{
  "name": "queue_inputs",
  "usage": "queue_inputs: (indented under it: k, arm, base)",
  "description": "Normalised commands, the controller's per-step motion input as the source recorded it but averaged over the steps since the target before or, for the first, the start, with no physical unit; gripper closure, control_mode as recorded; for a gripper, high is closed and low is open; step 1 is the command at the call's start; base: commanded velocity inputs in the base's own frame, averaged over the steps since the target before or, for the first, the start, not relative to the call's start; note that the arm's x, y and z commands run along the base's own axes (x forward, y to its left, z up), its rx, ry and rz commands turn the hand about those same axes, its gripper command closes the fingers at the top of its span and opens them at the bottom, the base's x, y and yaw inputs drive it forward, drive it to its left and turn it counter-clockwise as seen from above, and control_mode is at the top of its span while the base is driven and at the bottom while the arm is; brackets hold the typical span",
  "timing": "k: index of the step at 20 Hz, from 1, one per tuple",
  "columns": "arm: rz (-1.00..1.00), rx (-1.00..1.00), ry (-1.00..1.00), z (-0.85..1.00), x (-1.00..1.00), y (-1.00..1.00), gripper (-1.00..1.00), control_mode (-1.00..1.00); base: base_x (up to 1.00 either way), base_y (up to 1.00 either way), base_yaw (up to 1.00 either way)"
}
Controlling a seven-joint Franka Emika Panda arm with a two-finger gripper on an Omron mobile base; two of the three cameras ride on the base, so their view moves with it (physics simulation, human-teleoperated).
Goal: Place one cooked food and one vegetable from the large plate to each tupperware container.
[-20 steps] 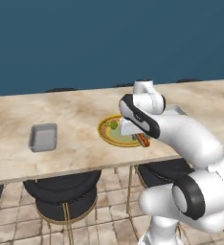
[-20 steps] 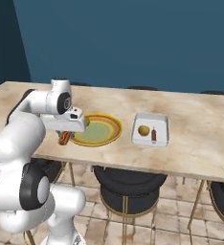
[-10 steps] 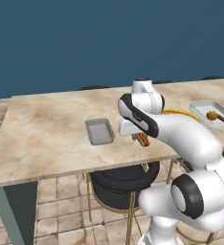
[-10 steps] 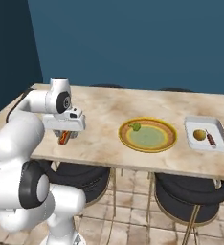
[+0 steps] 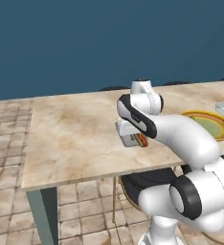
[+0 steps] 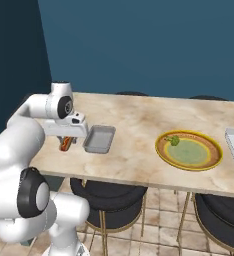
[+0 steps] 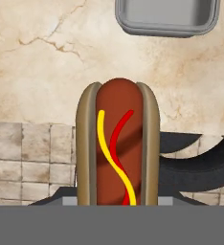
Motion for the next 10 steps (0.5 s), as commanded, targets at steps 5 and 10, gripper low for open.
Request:
queue_inputs:
  k: [5,10]
  arm:
    - [0.0,0.0,0.0,0.0,0.0,0.0,1.0,1.0]
    - [0.0,0.0,0.0,0.0,0.0,0.0,1.0,1.0]
  base:
    - [0.0,0.0,-0.01]
    - [0.59,0.0,-0.06]
